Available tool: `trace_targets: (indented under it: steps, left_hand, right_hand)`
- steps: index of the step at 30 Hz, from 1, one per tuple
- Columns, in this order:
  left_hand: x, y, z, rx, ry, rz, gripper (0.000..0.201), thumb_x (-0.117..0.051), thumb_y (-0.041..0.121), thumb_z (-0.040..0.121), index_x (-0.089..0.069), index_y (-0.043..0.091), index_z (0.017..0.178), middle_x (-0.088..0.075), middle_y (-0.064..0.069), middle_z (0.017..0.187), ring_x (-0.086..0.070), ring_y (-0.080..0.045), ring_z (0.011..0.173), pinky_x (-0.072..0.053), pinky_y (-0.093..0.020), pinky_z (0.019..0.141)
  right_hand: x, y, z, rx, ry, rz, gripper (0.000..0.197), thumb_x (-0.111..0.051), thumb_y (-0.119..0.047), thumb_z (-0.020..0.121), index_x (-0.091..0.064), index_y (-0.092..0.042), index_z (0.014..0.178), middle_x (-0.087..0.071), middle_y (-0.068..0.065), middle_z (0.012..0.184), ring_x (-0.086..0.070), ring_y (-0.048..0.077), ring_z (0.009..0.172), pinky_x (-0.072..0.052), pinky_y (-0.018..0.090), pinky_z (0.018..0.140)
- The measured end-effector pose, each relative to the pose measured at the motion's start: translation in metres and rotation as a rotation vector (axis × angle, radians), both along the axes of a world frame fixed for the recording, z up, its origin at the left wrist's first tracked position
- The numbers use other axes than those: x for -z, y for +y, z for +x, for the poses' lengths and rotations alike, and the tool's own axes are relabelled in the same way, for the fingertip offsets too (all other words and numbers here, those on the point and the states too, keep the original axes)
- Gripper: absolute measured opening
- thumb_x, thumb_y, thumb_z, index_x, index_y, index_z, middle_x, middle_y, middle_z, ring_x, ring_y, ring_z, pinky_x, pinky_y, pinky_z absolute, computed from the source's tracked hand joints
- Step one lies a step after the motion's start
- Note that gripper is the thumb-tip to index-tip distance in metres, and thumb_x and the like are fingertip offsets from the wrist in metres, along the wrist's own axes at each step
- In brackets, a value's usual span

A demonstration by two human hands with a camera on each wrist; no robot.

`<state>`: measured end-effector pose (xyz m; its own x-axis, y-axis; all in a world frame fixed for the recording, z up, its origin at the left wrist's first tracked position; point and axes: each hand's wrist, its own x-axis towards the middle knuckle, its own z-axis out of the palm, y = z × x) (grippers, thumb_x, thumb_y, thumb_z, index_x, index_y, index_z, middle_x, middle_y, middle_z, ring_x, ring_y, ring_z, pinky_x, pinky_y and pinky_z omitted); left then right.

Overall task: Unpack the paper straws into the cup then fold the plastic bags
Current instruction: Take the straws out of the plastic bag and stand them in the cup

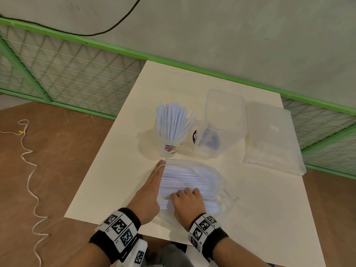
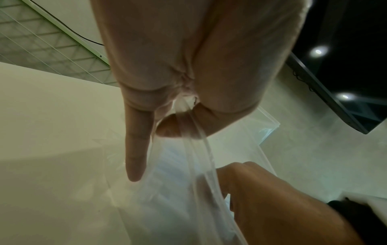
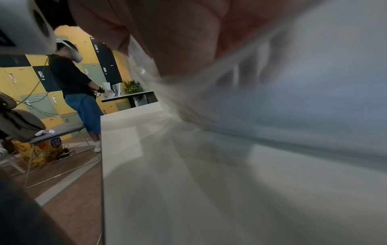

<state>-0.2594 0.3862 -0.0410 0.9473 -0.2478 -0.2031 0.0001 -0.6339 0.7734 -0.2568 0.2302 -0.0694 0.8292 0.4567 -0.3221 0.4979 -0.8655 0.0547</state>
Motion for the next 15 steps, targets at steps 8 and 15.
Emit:
trace_targets:
  steps: [8, 15]
  left_hand:
    - [0.0012, 0.0010, -0.0004, 0.006, 0.003, -0.002, 0.108, -0.046, -0.021, 0.073, 0.009, 0.028, 0.152, 0.012, 0.014, 0.160, 0.000, -0.004, 0.147, -0.003, -0.004, 0.107]
    - [0.0016, 0.0015, 0.0000, 0.007, 0.015, -0.017, 0.111, -0.043, -0.022, 0.069, 0.012, 0.035, 0.147, 0.013, 0.017, 0.159, 0.000, 0.000, 0.145, -0.003, 0.009, 0.094]
  right_hand:
    - [-0.0003, -0.0021, 0.0075, 0.003, 0.055, -0.031, 0.020, -0.053, -0.009, 0.085, -0.062, -0.010, 0.103, -0.064, 0.009, 0.103, -0.055, 0.032, 0.101, -0.039, 0.046, 0.088]
    - [-0.0031, 0.0007, 0.0029, -0.021, 0.107, -0.100, 0.019, -0.054, -0.009, 0.082, -0.065, -0.013, 0.097, -0.069, 0.007, 0.089, -0.062, 0.031, 0.088, -0.043, 0.044, 0.081]
